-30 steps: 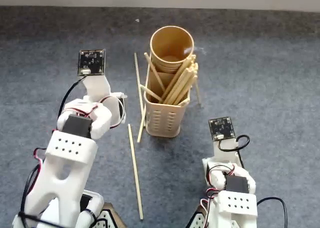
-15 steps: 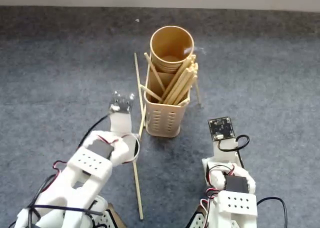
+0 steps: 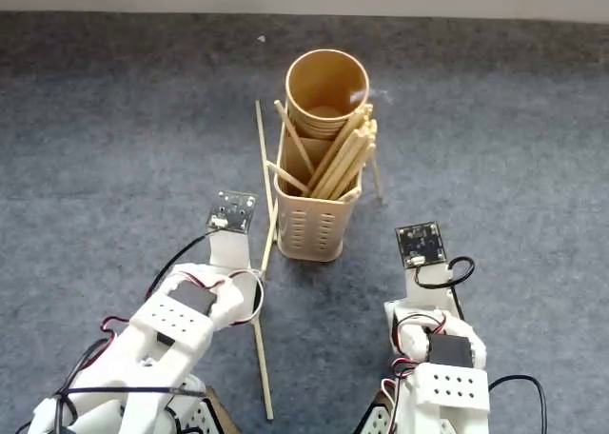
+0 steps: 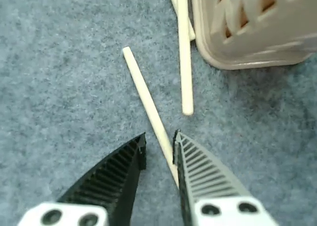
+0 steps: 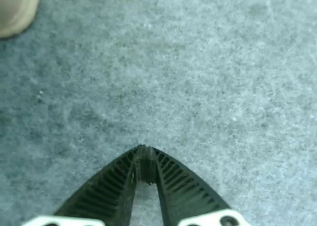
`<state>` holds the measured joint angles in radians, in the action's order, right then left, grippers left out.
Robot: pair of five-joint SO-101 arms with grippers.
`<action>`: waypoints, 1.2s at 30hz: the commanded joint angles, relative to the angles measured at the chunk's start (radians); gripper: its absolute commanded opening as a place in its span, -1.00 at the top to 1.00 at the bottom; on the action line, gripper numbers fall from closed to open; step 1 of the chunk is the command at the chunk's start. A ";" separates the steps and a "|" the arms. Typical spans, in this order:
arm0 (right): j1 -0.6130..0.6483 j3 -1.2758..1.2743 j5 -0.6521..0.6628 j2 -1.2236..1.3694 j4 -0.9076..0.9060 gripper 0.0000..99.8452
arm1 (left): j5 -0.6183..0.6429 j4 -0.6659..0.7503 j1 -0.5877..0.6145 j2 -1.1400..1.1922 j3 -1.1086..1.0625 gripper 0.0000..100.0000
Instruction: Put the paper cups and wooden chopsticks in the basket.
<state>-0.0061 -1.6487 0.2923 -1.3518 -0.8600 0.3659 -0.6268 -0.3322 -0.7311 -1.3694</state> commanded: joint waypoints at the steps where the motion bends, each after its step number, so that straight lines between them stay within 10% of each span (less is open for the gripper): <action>1: 0.008 -0.001 0.011 -0.010 0.015 0.99 | -0.009 0.009 -0.005 -0.013 0.001 0.89; 13: 0.008 -0.001 0.011 -0.010 0.015 0.99 | -0.011 0.014 0.062 -0.022 0.022 0.99; 22: 0.010 -0.001 0.011 -0.010 0.015 0.99 | -0.012 0.020 0.203 -0.015 0.585 0.99; 36: 0.013 -0.001 0.011 -0.010 0.015 0.99 | -0.137 0.397 -0.001 0.025 1.167 0.99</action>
<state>-0.0046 -1.6487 0.2923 -1.3518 -0.8600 0.3230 -0.3030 -0.2631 -0.7388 -0.2570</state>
